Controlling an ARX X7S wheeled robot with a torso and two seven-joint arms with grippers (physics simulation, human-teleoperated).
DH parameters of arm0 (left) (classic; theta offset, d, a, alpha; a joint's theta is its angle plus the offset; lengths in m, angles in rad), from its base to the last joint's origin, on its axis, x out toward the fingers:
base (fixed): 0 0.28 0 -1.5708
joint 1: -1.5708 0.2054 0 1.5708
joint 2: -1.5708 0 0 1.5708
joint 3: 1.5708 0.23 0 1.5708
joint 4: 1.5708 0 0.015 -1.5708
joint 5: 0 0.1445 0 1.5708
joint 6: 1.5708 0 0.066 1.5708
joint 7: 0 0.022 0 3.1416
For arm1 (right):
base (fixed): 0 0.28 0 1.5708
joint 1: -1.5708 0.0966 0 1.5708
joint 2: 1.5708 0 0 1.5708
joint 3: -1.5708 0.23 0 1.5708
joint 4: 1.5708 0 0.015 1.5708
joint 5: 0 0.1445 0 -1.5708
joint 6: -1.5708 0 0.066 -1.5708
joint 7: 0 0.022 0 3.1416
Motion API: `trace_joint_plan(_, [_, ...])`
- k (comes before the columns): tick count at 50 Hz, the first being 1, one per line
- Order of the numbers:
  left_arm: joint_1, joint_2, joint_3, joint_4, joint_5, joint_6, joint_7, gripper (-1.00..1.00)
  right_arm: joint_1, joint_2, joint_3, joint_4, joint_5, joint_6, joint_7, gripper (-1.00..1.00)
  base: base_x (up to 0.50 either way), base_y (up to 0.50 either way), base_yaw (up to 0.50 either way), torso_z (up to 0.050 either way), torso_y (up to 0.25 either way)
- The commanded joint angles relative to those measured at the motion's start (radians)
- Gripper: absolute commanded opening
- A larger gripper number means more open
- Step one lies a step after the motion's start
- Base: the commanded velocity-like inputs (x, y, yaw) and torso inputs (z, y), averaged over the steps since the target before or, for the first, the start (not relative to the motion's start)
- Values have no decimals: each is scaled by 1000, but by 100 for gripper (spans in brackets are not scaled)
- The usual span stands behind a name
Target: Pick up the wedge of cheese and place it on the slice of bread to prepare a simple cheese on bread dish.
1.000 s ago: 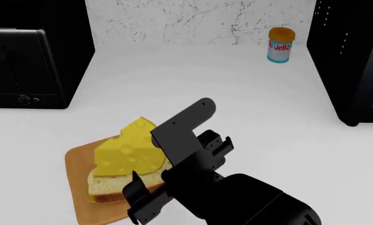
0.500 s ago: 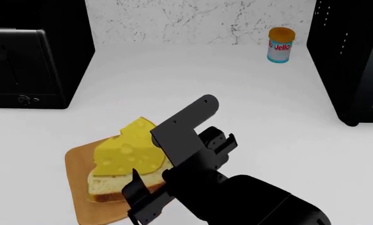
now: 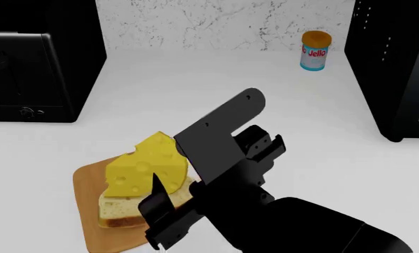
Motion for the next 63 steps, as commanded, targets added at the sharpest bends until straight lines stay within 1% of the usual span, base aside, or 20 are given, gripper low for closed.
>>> trace_joint_plan(1, [-1, -2, 2, 0, -3, -2, -3, 100, 39, 36, 122, -112, 103, 104, 110, 100, 0, 0, 0, 0, 0])
trace_joint_plan(11, [-3, -3, 5, -3, -5, -3, -6, 100, 93, 61, 210, -168, 186, 181, 191, 100, 0, 0, 0, 0, 0])
trace_joint_plan(14, [-3, -3, 5, -5, -6, -4, -6, 100, 97, 62, 254, -148, 185, 176, 229, 100, 0, 0, 0, 0, 0])
trace_joint_plan(16, [-4, -3, 6, -3, -10, -6, -2, 100, 104, 75, 256, -130, 161, 171, 241, 100, 0, 0, 0, 0, 0])
trace_joint_plan(20, [-3, -3, 4, -2, -12, -7, -5, 100, 129, 83, 295, -126, 186, 192, 269, 100, 0, 0, 0, 0, 0])
trace_joint_plan(23, [-4, -3, 5, -3, -13, -9, -6, 100, 96, 100, 307, -138, 148, 158, 295, 100, 0, 0, 0, 0, 0])
trace_joint_plan(24, [-4, -4, 6, -1, -12, -10, -7, 100, 90, 98, 333, -135, 164, 156, 303, 100, 0, 0, 0, 0, 0])
trace_joint_plan(28, [-3, -5, 6, -5, -13, -6, -7, 100, 92, 106, 358, -149, 160, 156, 340, 100, 0, 0, 0, 0, 0])
trace_joint_plan(29, [-4, -4, 6, -5, -14, -8, -7, 100, 87, 100, 391, -145, 159, 141, 361, 100, 0, 0, 0, 0, 0])
trace_joint_plan(35, [-4, -5, 7, -3, -15, -7, -8, 100, 88, 108, 413, -141, 135, 135, 408, 100, 0, 0, 0, 0, 0])
trace_joint_plan(42, [-3, -7, 6, -6, -14, -4, -14, 100, 87, 115, 440, -140, 142, 130, 425, 100, 0, 0, 0, 0, 0])
trace_joint_plan(45, [-5, -1, -11, -16, -26, -6, -14, 100, 86, 117, 443, -140, 143, 130, 431, 100, 0, 0, 1, 0, 0])
trace_joint_plan(48, [-12, -5, -18, -13, -37, -36, -16, 100, 91, 117, 447, -136, 143, 127, 433, 100, 0, 0, 0, 0, 0])
trace_joint_plan(49, [-17, -3, -29, -12, -65, -100, -14, 100, 90, 116, 438, -128, 135, 123, 430, 100, 0, 0, 0, 0, 0])
trace_joint_plan(53, [-8, -24, -53, 112, -96, -173, -34, 100, 95, 112, 432, -116, 124, 104, 422, 100, 0, 0, 0, 0, 0])
trace_joint_plan(57, [-30, -32, -91, 210, -138, -280, -60, 100, 99, 117, 425, -112, 119, 98, 415, 100, 0, 0, 0, 0, 0])
trace_joint_plan(58, [-30, -32, -92, 212, -139, -282, -60, 100, 99, 117, 425, -111, 119, 98, 415, 100, 0, 0, 0, 0, 0])
trace_joint_plan(59, [-41, -31, -110, 242, -156, -327, -72, 100, 96, 117, 422, -107, 113, 91, 411, 100, 0, 0, 0, 0, 0])
trace_joint_plan(62, [-54, -28, -137, 303, -184, -392, -89, 100, 98, 118, 420, -101, 109, 86, 410, 100, 0, 0, 0, 0, 0])
trace_joint_plan(63, [-70, -20, -161, 342, -209, -448, -99, 100, 99, 119, 414, -97, 102, 82, 407, 100, 0, 0, 0, 0, 0])
